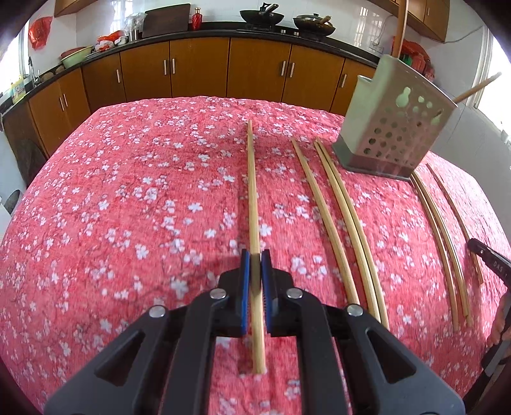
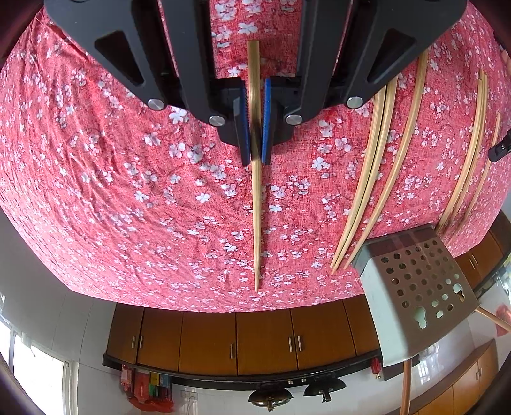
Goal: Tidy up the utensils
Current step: 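Lift the chopstick with the right tool over the holder while the left tool carries its chopstick there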
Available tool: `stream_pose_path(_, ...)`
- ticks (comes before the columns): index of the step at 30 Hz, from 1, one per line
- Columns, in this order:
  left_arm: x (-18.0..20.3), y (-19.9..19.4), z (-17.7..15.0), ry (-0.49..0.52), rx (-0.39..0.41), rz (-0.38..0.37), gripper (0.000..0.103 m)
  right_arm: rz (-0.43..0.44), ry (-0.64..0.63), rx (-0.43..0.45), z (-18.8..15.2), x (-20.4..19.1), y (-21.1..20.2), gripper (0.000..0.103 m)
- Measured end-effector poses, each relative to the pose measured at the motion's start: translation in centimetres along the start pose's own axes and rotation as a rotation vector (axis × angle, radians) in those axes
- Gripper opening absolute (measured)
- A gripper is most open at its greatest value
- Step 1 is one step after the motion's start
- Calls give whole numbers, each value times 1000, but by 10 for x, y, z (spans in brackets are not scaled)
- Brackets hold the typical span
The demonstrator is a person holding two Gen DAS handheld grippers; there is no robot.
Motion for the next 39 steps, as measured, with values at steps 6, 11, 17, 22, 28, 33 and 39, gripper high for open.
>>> stream_pose_path(6, 0, -4, -3, 20, -4, 13, 8, -12, -14, -2, 1, -3, -4, 8)
stream_pose_path(11, 2, -20, 8, 26, 32, 7, 8, -17, -11, 111, 25, 0, -41, 8)
stream_pose_path(17, 4, -74, 53, 4, 188, -18, 8, 4, 22, 260, 63, 5, -96, 7)
stream_pose_path(22, 4, -115, 90, -20, 309, -22, 8, 33, 41, 341, 84, 6, -127, 7)
stream_pose_path(28, 6, -134, 110, -15, 358, -16, 8, 53, 57, 371, 98, 4, -138, 7)
stream_pose_path(33, 12, -142, 122, 14, 380, -3, 8, 78, 68, 387, 108, -1, -147, 7)
stream_pose_path(39, 18, -157, 130, 7, 405, -27, 8, 116, 50, 427, 119, -13, -165, 7)
Point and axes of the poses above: each gripper's, at about its wrist camera, not at the fingertips, and y roughly the way its jaws point, x to its right, z to its top, the point moved 9 cm from there along y, roughly the way its jaws point, and after that the axes turned 4 degrees about -z, right-handed, at the moved point
